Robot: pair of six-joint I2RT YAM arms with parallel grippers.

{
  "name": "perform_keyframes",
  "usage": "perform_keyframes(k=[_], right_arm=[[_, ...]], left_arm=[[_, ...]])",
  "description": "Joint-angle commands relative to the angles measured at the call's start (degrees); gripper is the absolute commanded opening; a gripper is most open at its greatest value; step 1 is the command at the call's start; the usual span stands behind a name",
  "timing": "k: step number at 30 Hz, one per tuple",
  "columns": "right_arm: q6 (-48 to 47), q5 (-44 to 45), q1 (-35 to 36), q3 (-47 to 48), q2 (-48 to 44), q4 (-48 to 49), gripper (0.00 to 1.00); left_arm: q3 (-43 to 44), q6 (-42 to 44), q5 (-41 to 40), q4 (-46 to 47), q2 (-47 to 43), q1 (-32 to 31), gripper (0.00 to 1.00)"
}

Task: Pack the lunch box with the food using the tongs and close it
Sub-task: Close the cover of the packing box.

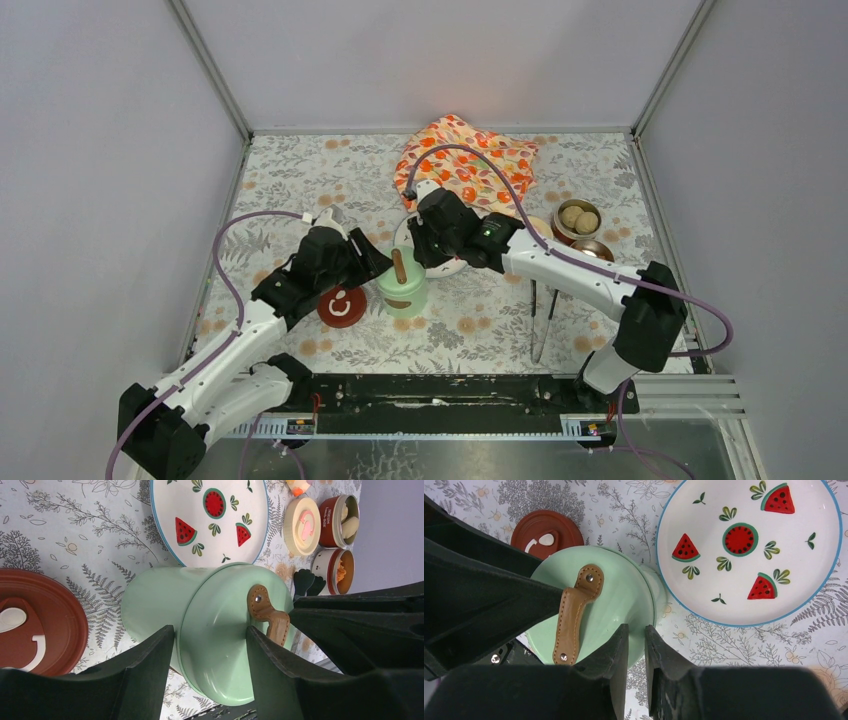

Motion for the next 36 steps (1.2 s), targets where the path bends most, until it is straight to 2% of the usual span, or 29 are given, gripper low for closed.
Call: perform_keyframes(k=[1, 6, 13, 19, 36], right_arm=[[0.28, 1.53, 0.54, -3.17, 9.18, -10.68, 0.23], [-0.70, 6.42, 1.06, -1.72, 9.90, -14.01, 0.24], [-3.02, -0.78, 1.02, 0.05, 0.81, -6.58, 0.29], [-4.35, -3.41, -0.25, 3.90, -1.68, -2.52, 0.31], [-5.86, -7.63, -2.39, 9.34, 8.54, -2.12, 0.32]], left_arm=[[-2.25, 2.26, -1.74, -6.73, 1.91, -0.48, 0.60], [-2.84, 1.90, -2.81, -7.21, 1.20, -0.55, 0.60], [3.34, 3.46, -6.39, -10.89, -0.22, -0.50, 0.65], [7.68, 4.35, -10.03, -11.81, -1.18, -0.46, 0.65], [7.62, 5.75, -7.59, -9.69, 6.20, -0.46, 0.62]])
